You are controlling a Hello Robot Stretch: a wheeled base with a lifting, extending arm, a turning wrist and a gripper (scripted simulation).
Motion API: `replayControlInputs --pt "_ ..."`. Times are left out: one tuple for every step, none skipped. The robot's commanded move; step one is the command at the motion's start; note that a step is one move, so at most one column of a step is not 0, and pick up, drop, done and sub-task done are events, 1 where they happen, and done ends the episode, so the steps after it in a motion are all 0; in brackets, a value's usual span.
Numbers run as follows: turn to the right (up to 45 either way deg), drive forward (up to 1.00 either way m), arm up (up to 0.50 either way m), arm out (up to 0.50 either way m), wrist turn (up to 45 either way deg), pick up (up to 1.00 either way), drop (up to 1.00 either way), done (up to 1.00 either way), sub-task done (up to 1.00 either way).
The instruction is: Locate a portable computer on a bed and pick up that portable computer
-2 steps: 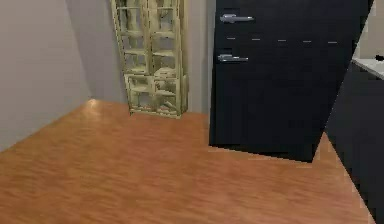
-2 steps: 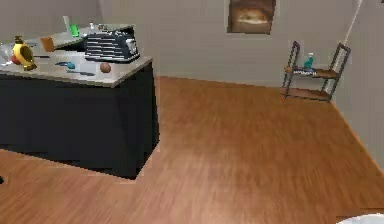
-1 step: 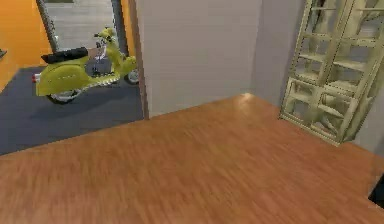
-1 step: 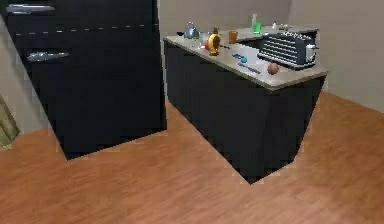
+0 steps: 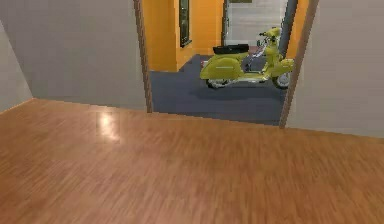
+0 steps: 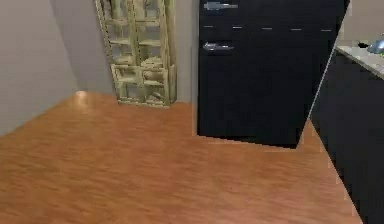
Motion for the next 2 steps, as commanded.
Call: replayControlInputs --pt "0.0 1.00 0.00 0.00 0.0 0.00 0.00 0.00 0.00" --pt "0.0 1.00 0.00 0.00 0.0 0.00 0.00 0.00 0.00"
